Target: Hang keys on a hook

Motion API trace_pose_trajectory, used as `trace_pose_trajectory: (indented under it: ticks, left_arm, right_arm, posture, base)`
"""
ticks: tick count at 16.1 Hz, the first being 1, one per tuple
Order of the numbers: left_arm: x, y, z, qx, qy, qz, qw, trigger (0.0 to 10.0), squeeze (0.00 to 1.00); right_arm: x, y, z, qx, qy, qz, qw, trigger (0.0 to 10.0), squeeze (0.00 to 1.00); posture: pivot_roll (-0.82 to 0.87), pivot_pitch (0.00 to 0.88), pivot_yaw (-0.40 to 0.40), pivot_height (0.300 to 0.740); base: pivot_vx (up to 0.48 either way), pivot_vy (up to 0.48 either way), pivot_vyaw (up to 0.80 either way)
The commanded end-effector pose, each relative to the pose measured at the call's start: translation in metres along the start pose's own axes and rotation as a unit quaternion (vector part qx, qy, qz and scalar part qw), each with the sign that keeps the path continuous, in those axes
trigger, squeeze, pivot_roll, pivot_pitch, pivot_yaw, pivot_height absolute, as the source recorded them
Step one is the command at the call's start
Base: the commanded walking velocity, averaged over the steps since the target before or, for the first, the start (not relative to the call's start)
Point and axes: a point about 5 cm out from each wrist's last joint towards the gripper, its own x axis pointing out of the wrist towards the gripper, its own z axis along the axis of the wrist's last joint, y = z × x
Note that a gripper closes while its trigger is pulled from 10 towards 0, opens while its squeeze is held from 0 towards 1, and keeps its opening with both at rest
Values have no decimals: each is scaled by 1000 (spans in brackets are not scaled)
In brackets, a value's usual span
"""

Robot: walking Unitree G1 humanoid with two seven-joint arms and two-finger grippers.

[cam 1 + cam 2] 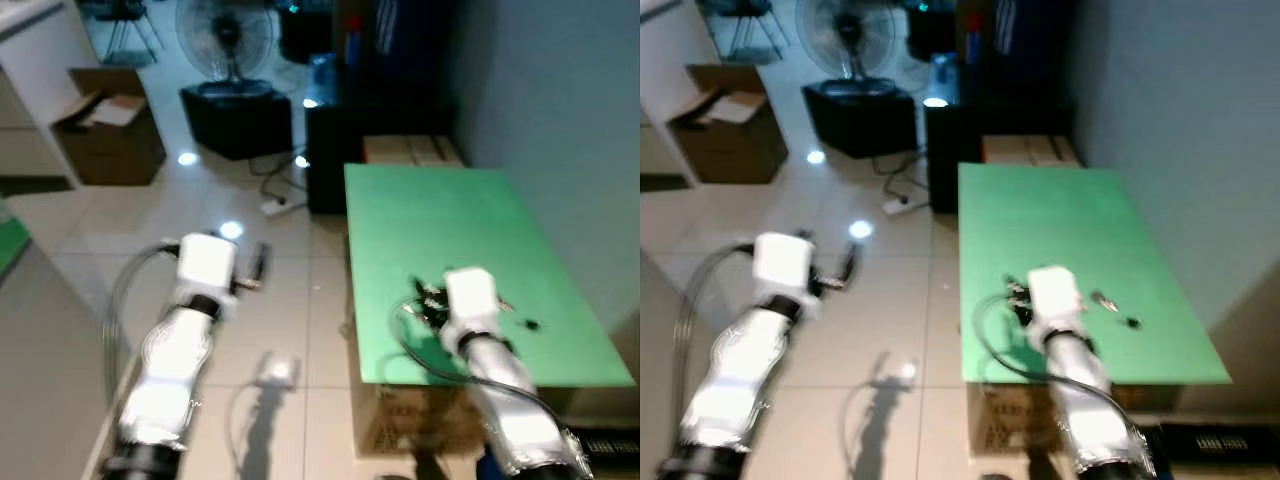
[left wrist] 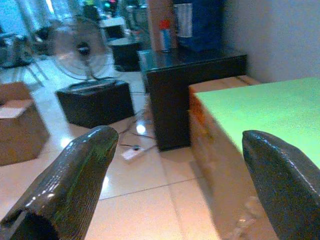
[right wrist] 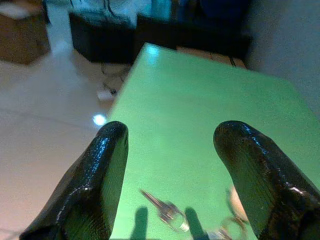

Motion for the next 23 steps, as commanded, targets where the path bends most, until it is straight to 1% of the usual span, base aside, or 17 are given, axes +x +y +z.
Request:
trace_pose_trajectory:
  ticks: [1, 4, 5, 10, 13, 20, 21, 22, 23]
  left_arm:
    - [-1, 10, 1, 7, 2, 17, 1000, 10000, 0]
    - [-2, 9, 0, 11, 3, 17, 1000, 10000, 0]
    - [-1, 8, 0, 16, 5, 16, 1000, 10000, 0]
    - [-1, 8, 2, 30, 3, 14, 999, 10000, 0]
    - [1, 7, 2, 33, 3, 9, 999, 10000, 0]
    - [3, 4, 0, 39, 5, -1, 999, 10000, 0]
    - [3, 4, 0, 38, 6, -1, 999, 10000, 0]
    - [3, 4, -2, 21, 10, -6, 1000, 10000, 0]
    - [2, 4, -3, 14, 16, -7, 1000, 10000, 0]
  right_arm:
    - [3, 3, 7, 4, -11, 2, 1000, 10000, 0]
    - [2, 2, 8, -3, -12, 5, 1000, 10000, 0]
    - [2, 3, 9, -8, -12, 8, 1000, 10000, 0]
    - [4, 3, 8, -9, -8, 8, 1000, 10000, 0]
    - [4, 2, 6, -2, 2, -7, 1000, 10000, 0]
    - [0, 2, -2, -1, 19, -12, 1000, 10000, 0]
    - [-1, 2, -3, -2, 21, -11, 1000, 10000, 0]
    - [-2, 3, -3, -1, 22, -11, 1000, 10000, 0]
    - [-3, 4, -3, -1, 22, -11, 1000, 10000, 0]
  posture:
    - [-108, 0, 0, 740]
    - [-109, 0, -1, 740]
    - [-110, 0, -2, 740]
    - [-103, 0, -8, 740]
    - [-105, 0, -5, 740]
    - [-115, 0, 9, 740]
    - [-117, 0, 10, 740]
    - [-121, 0, 12, 740]
    - [-121, 0, 12, 740]
  base:
    - [0, 0, 0]
    - [0, 0, 0]
    - [0, -375, 0]
    - [0, -478, 0]
    - [0, -480, 0]
    - [0, -480, 0]
    - [0, -480, 0]
    - [0, 0, 0]
    - [0, 480, 0]
